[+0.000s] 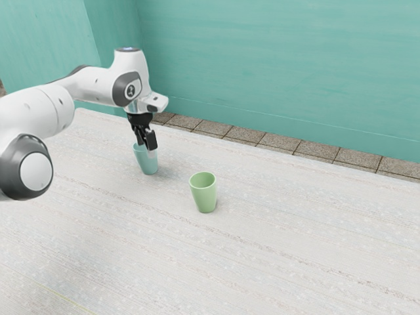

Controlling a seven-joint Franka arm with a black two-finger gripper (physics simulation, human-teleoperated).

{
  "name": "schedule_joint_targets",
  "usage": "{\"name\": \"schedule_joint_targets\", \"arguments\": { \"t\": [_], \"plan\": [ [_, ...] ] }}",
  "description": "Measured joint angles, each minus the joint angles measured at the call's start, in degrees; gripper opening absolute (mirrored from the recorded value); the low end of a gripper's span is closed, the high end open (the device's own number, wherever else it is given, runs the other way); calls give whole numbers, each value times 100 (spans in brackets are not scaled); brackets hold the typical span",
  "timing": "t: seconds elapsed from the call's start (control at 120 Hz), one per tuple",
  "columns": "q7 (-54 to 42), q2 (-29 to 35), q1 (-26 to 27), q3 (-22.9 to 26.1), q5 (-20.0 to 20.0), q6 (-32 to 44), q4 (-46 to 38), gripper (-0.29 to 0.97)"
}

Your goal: Place the left cup onto the right cup

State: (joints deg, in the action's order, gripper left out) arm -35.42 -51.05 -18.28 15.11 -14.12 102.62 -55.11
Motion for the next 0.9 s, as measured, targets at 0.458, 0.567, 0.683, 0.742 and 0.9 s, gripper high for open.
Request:
{"name": "schedule_joint_targets", "arguments": {
  "t": [0.458,0.567,0.683,0.742,0.9],
  "plan": [
    [-38,-234,-6,35,-97,70,102,67],
    [-43,-278,-6,36,-98,83,127,67],
    [-48,-333,-9,36,-99,90,158,67],
    [-50,-350,-9,36,-102,93,162,67],
    [-55,-367,-9,32,-107,97,164,65]
  ]
}}
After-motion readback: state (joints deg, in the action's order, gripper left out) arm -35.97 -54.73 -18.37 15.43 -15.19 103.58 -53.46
